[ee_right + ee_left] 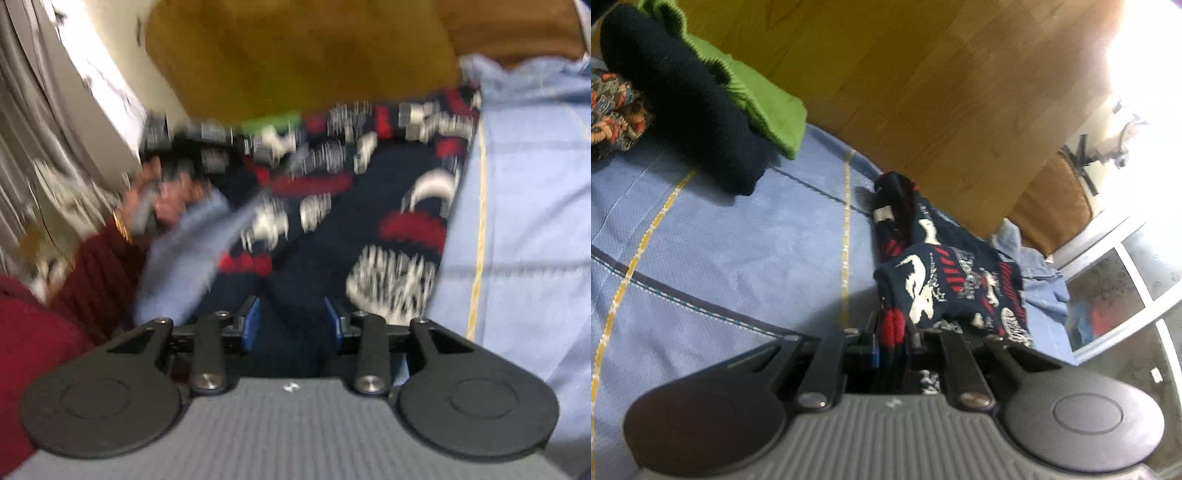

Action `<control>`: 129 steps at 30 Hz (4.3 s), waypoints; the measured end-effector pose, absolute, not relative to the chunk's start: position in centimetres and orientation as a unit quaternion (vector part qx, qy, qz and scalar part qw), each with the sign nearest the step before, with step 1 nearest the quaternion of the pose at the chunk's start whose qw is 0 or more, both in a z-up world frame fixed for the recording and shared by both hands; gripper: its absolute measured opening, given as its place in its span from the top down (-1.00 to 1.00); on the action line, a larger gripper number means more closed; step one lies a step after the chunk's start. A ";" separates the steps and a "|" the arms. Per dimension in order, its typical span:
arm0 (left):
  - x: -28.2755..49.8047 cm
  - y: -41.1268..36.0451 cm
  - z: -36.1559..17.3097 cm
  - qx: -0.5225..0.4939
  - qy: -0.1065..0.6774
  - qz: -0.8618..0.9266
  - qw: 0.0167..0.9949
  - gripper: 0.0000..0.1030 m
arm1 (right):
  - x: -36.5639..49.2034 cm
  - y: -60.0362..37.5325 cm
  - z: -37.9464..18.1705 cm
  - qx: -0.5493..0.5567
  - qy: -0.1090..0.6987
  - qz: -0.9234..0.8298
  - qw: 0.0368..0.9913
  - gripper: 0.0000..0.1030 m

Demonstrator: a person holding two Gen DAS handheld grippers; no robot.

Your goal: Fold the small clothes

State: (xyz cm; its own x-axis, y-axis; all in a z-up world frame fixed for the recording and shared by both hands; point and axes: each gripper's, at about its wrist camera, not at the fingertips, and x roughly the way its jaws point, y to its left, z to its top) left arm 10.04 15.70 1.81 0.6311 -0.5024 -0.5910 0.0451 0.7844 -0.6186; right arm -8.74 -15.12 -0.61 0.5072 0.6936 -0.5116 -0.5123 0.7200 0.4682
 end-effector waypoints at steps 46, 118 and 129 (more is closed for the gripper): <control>7.0 10.3 1.4 -0.310 0.444 -0.219 0.812 -0.15 | 8.3 -7.6 -4.5 0.020 0.337 0.321 0.885 0.84; 13.3 -0.7 0.8 -0.211 0.468 -0.249 0.821 0.64 | 20.6 -19.2 -3.0 0.155 0.313 0.239 0.906 0.22; 14.6 -0.9 -0.6 -0.193 0.441 -0.238 0.844 0.74 | 26.9 -16.7 -6.3 0.146 0.318 0.225 0.909 0.87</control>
